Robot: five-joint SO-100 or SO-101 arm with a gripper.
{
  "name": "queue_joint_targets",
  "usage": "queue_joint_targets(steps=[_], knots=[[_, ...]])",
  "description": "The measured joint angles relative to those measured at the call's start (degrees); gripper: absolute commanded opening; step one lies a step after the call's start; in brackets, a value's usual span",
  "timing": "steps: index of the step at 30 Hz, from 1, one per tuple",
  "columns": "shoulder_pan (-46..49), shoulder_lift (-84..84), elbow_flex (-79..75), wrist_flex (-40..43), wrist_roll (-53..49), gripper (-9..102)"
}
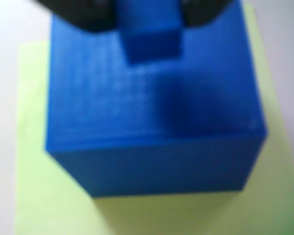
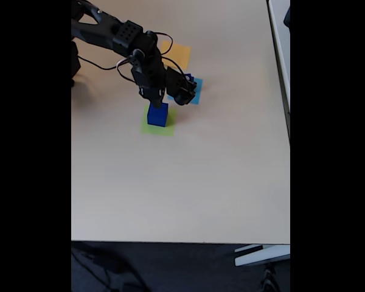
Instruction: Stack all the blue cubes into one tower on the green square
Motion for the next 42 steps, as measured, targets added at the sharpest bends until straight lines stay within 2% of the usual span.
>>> queue_joint_targets(steps=[26,42], knots=[[0.00,0.00,-0.62,0.18,0.26,14],[-5.36,-3.69,-16.17,9.93,2.90,16]])
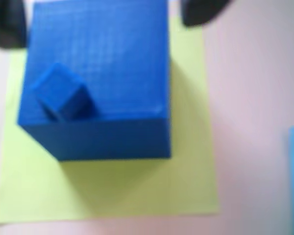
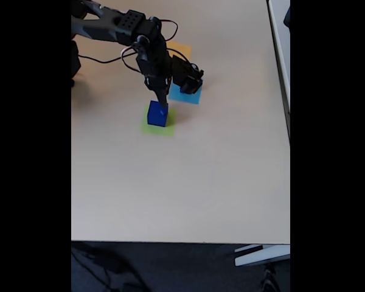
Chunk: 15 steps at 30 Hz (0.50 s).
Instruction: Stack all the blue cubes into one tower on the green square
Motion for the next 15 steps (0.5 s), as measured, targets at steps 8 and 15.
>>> queue_joint_targets(steps=[8,15], knots=[[-8.09,-4.57,-9.40,3.96,6.77,19],[-12.83,-10.02,-14.77,3.96,10.90,19]])
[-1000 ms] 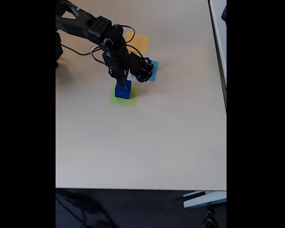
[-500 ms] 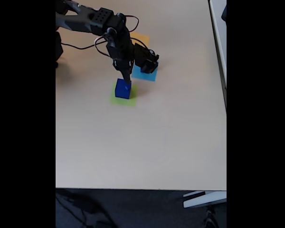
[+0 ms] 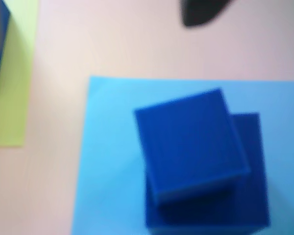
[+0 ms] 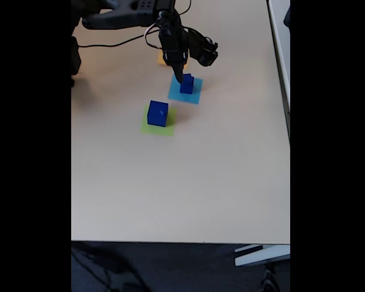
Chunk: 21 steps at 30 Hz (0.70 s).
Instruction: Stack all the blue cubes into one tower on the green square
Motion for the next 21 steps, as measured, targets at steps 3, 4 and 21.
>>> queue_joint_targets(steps=[3,4,21], knots=[[-1.76,-1.58,-1.05,0.00,2.11,19],[-2.46,-1.93,-1.05,-0.18,2.81,19],[-5.54,-4.04,3.43,-9.49,5.63,25]])
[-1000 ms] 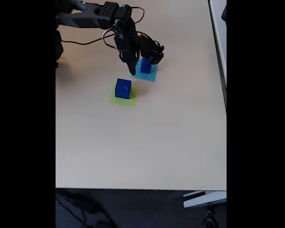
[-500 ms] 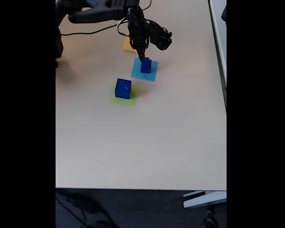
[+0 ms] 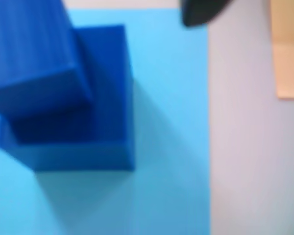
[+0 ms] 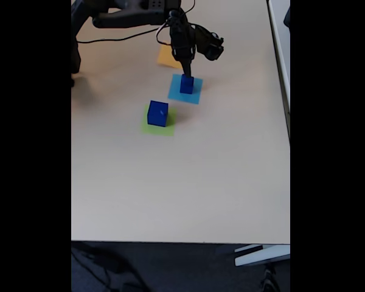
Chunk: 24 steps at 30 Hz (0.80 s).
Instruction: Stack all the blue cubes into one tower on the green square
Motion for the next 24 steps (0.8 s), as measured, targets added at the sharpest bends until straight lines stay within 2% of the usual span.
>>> queue_joint_targets(steps=[11,20,24], knots=[[0.97,0.00,7.03,-6.86,-0.62,25],[1.76,0.00,7.38,-7.12,-0.79,16],[1.67,0.00,7.56,-7.12,-0.70,7]])
